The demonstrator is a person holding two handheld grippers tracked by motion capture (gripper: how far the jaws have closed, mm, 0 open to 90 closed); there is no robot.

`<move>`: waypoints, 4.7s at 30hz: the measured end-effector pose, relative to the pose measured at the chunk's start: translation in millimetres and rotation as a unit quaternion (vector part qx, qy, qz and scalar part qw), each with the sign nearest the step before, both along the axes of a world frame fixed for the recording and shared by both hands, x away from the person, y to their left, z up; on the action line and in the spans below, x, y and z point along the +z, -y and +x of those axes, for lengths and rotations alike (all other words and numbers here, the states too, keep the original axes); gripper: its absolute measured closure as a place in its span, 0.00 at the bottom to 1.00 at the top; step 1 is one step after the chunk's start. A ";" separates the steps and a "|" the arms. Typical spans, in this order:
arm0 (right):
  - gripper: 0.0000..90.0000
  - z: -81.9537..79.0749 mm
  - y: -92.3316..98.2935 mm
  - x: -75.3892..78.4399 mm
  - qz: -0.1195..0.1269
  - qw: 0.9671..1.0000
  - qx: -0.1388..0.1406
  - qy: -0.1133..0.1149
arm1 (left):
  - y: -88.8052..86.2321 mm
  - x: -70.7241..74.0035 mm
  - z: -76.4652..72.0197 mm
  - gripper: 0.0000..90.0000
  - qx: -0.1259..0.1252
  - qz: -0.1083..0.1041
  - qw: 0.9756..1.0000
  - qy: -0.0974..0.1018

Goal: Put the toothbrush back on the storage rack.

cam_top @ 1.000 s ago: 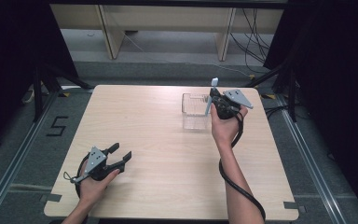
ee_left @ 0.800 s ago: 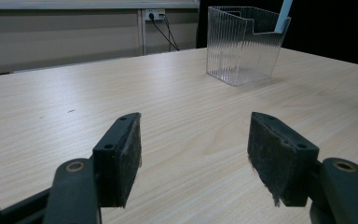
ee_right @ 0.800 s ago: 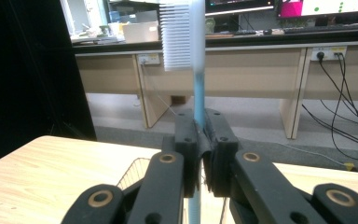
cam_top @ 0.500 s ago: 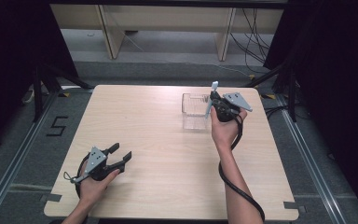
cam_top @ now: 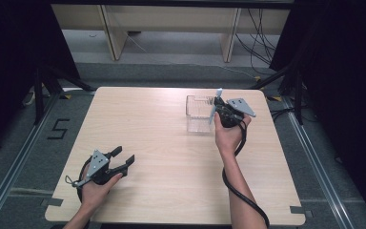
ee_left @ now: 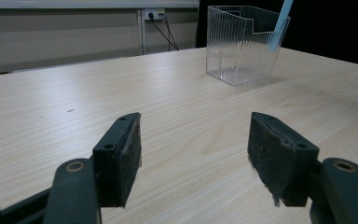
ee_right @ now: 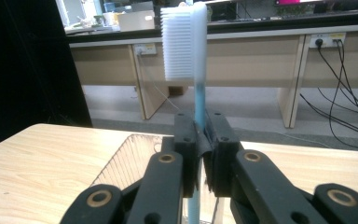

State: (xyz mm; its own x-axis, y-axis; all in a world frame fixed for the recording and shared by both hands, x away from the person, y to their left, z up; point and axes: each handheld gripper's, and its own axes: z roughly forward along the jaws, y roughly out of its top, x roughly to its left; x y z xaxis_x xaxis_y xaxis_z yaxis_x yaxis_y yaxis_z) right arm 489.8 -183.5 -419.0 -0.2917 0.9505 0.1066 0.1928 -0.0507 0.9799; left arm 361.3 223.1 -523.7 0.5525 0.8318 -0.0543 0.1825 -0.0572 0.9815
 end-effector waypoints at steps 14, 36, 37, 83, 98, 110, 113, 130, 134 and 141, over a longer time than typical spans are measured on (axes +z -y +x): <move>0.93 0.2 -2.2 -6.3 -0.007 1.000 -0.003 -0.004 | 0.3 0.0 -0.1 0.38 -0.001 0.002 1.000 0.000; 0.95 1.0 -0.1 -20.3 -0.011 1.000 -0.005 -0.012 | -0.3 -0.4 0.4 0.38 -0.002 -0.005 1.000 -0.001; 0.95 0.3 -1.1 -21.6 -0.002 1.000 -0.012 -0.018 | -0.3 -0.3 0.2 0.38 -0.001 -0.004 1.000 -0.001; 0.52 -12.3 7.0 -33.7 -0.048 0.995 0.012 -0.082 | -0.3 0.1 0.0 0.38 -0.002 -0.001 1.000 -0.003; 0.49 -36.0 12.9 -42.2 -0.057 0.993 0.024 -0.103 | 0.2 0.1 0.0 0.38 0.000 0.003 1.000 -0.002; 0.49 -61.2 9.7 -59.4 -0.073 0.989 0.047 -0.118 | 0.2 0.0 0.2 0.38 -0.001 0.001 1.000 -0.002; 0.49 -67.2 8.0 -64.6 -0.079 0.989 0.050 -0.116 | -0.3 0.0 -0.1 0.38 0.000 -0.002 1.000 -0.003; 0.48 -104.0 24.6 -85.2 -0.092 0.986 0.065 -0.127 | 0.3 0.0 -0.5 0.38 0.002 0.002 1.000 -0.001; 0.48 -114.9 33.6 -83.3 -0.090 0.985 0.065 -0.135 | 0.3 0.1 -0.4 0.38 0.002 0.002 1.000 -0.001; 0.48 -126.2 42.6 -85.7 -0.072 0.989 0.047 -0.121 | 0.2 0.0 -0.2 0.38 0.002 0.001 1.000 -0.001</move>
